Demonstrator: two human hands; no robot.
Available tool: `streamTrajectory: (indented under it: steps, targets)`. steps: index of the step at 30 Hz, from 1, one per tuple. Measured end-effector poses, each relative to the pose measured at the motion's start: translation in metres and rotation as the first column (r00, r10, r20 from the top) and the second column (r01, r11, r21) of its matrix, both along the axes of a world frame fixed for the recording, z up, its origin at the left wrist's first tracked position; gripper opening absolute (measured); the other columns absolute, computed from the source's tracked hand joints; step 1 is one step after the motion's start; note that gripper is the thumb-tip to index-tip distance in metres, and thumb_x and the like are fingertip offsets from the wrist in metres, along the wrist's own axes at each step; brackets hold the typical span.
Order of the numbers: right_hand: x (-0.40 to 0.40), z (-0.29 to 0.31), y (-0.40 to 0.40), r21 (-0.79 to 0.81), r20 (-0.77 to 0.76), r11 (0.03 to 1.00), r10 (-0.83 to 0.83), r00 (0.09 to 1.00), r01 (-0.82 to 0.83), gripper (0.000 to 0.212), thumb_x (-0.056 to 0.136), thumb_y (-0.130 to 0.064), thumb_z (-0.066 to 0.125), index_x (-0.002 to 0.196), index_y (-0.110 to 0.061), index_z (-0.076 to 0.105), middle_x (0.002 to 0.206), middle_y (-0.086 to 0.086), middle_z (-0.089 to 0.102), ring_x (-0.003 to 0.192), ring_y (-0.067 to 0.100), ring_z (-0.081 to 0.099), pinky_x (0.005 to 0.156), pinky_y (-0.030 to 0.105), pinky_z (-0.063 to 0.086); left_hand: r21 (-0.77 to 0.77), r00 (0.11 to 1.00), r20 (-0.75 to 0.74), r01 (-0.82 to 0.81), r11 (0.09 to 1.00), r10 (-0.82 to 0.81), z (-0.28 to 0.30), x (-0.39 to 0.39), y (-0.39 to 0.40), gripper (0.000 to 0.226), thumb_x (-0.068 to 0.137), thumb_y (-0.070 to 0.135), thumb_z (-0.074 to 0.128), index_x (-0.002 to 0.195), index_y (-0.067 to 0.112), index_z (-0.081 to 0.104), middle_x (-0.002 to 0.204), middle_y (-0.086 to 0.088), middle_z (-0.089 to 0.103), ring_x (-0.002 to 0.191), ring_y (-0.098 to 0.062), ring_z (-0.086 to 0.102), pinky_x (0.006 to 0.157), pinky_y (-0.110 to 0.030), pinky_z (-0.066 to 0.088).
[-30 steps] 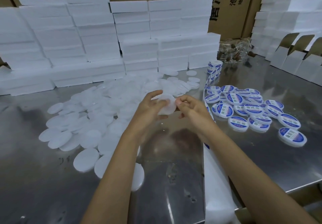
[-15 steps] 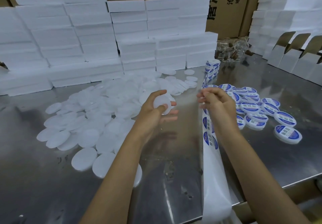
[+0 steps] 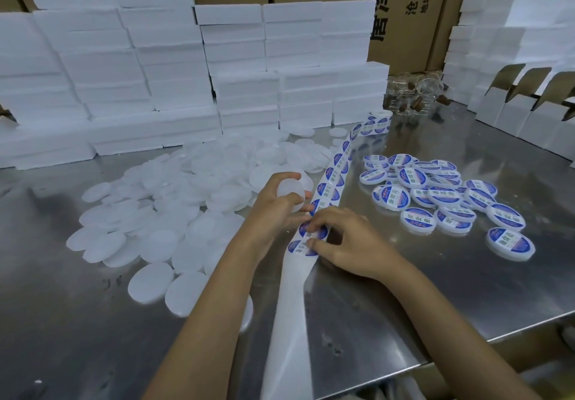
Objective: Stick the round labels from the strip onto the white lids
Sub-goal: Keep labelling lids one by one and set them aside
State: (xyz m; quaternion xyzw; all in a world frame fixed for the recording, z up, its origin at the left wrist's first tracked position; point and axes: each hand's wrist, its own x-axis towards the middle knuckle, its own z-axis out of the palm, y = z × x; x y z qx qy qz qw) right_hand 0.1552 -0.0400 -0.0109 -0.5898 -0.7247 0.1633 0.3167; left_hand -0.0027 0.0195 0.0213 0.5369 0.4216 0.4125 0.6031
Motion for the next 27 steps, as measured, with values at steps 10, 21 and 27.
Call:
streamTrajectory:
  steps: [10, 21, 27]
  targets:
    - [-0.01, -0.002, -0.002, 0.028, 0.097, 0.999, -0.035, 0.995, 0.032, 0.034, 0.078, -0.055, 0.075, 0.107, -0.039, 0.065, 0.114, -0.025, 0.054, 0.111, -0.004, 0.042, 0.096, 0.03, 0.026, -0.043, 0.992, -0.102, 0.076, 0.996, -0.08, -0.005, -0.004, 0.004, 0.025, 0.104, 0.012, 0.048, 0.127, 0.021, 0.054, 0.11, -0.013, 0.07, 0.096, -0.022, 0.072, 0.09, -0.038, 0.061]
    - [-0.017, -0.002, 0.001, 0.046, 0.048, 0.997, -0.065, 0.997, 0.063, 0.019, 0.084, -0.037, 0.076, 0.101, -0.032, 0.068, 0.111, -0.016, 0.057, 0.11, 0.004, 0.045, 0.09, 0.028, 0.024, -0.082, 0.991, -0.108, 0.066, 0.994, -0.075, -0.006, -0.003, 0.006, 0.027, 0.105, 0.018, 0.048, 0.131, 0.02, 0.054, 0.12, -0.015, 0.066, 0.107, -0.029, 0.069, 0.093, -0.043, 0.059]
    - [-0.023, 0.007, -0.005, 0.095, -0.168, 0.995, 0.057, 0.984, -0.042, 0.012, 0.083, -0.012, 0.076, 0.089, -0.014, 0.066, 0.096, -0.002, 0.063, 0.096, 0.011, 0.053, 0.087, 0.025, 0.044, -0.068, 0.992, -0.123, 0.025, 0.997, -0.033, -0.006, -0.002, 0.006, 0.026, 0.105, 0.022, 0.047, 0.128, 0.023, 0.058, 0.132, -0.009, 0.056, 0.115, -0.028, 0.062, 0.086, -0.036, 0.06]
